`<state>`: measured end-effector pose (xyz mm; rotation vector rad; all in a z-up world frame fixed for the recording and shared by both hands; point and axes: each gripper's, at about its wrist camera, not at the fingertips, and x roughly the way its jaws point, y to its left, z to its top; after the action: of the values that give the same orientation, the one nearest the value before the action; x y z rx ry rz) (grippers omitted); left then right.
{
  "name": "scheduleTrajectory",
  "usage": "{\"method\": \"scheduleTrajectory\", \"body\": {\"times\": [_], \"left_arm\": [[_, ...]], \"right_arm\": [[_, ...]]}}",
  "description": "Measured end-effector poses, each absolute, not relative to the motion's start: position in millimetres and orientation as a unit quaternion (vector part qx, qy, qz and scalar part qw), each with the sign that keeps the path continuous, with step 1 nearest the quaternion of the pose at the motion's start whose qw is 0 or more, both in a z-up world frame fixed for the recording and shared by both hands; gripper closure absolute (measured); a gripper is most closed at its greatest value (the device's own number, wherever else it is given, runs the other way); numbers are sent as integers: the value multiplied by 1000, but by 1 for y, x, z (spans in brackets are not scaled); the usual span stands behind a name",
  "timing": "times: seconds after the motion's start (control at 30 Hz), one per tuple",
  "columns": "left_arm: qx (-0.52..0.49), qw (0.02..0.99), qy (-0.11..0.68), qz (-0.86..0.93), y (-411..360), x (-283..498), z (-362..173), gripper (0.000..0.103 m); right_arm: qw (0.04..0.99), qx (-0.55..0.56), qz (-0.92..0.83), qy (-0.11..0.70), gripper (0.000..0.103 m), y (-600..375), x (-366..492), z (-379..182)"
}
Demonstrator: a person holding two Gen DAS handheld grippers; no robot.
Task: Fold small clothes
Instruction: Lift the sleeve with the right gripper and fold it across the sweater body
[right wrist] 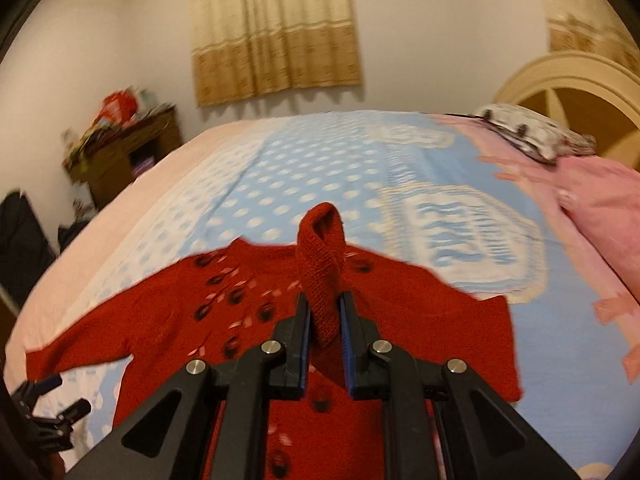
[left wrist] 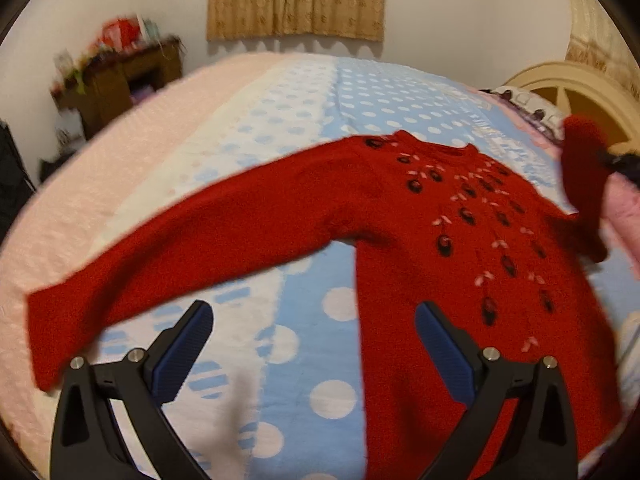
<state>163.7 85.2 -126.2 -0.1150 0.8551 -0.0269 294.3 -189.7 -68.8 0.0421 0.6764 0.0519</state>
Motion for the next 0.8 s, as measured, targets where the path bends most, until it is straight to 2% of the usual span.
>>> {"method": "scheduleTrajectory", "body": {"times": [0.1, 0.3, 0.37, 0.4, 0.43, 0.53, 0.8], "left_arm": [[-84, 903, 420, -23, 95, 166, -129, 4], [-67, 906, 418, -23, 90, 168, -126, 4], [-59, 905, 420, -32, 83, 171, -125, 5], [-54, 905, 420, -38, 81, 174, -124, 7], [-43, 905, 421, -43, 76, 177, -124, 12], [-22, 900, 431, -63, 60, 186, -124, 18], [12, 893, 429, -138, -2, 210, -113, 20]], "right_arm": [[939, -3, 43, 341, 90, -157, 298, -93], [917, -15, 96, 388, 87, -123, 304, -146], [903, 7, 113, 415, 67, -126, 305, -160], [899, 18, 119, 421, 42, -130, 304, -163], [898, 24, 121, 423, 34, -133, 301, -163], [900, 16, 117, 419, 34, -150, 284, -156], [915, 15, 71, 396, 34, -217, 225, -138]]}}
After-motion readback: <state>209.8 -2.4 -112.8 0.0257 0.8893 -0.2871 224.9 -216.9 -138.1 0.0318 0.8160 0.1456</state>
